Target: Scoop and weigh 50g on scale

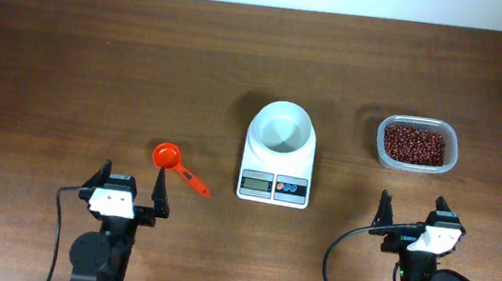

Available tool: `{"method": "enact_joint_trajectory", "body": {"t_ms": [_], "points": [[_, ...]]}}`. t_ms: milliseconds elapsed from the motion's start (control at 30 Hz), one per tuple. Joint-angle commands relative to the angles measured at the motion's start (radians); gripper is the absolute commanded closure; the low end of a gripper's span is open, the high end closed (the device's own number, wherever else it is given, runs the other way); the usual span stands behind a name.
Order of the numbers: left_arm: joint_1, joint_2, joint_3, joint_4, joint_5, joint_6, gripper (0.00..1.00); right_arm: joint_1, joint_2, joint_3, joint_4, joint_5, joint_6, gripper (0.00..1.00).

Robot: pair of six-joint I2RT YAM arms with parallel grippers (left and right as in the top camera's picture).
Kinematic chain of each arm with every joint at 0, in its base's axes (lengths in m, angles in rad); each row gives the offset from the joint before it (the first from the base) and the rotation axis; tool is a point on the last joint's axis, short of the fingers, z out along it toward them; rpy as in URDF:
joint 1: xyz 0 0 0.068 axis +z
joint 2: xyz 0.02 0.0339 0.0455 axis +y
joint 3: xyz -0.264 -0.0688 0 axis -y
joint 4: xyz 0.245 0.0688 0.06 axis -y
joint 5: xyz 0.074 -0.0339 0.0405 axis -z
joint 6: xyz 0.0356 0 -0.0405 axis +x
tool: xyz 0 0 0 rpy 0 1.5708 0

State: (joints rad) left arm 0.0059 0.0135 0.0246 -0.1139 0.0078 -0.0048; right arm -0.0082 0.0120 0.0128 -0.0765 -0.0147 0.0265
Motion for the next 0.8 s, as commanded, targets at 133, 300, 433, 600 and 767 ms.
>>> {"method": "enact_joint_trajectory", "body": {"t_ms": [133, 300, 433, 600, 767], "points": [[-0.005, -0.008, 0.018, -0.038, 0.032, -0.011, 0.01, 0.007, -0.008, -0.007, -0.003, 0.012, 0.003, 0.01], [-0.005, -0.008, 0.053, -0.11, 0.041, -0.011, 0.01, 0.007, -0.008, -0.007, -0.003, 0.012, 0.003, 0.01], [-0.005, -0.008, 0.077, -0.113, 0.042, -0.011, 0.01, 0.007, -0.008, -0.007, -0.003, 0.012, 0.003, 0.01], [-0.005, -0.008, 0.084, -0.113, 0.083, -0.011, 0.01, 0.007, -0.008, -0.007, -0.003, 0.012, 0.003, 0.01], [-0.005, -0.008, 0.092, -0.115, 0.083, -0.038, 0.01, 0.007, -0.007, -0.007, -0.003, 0.012, 0.003, 0.01]]}}
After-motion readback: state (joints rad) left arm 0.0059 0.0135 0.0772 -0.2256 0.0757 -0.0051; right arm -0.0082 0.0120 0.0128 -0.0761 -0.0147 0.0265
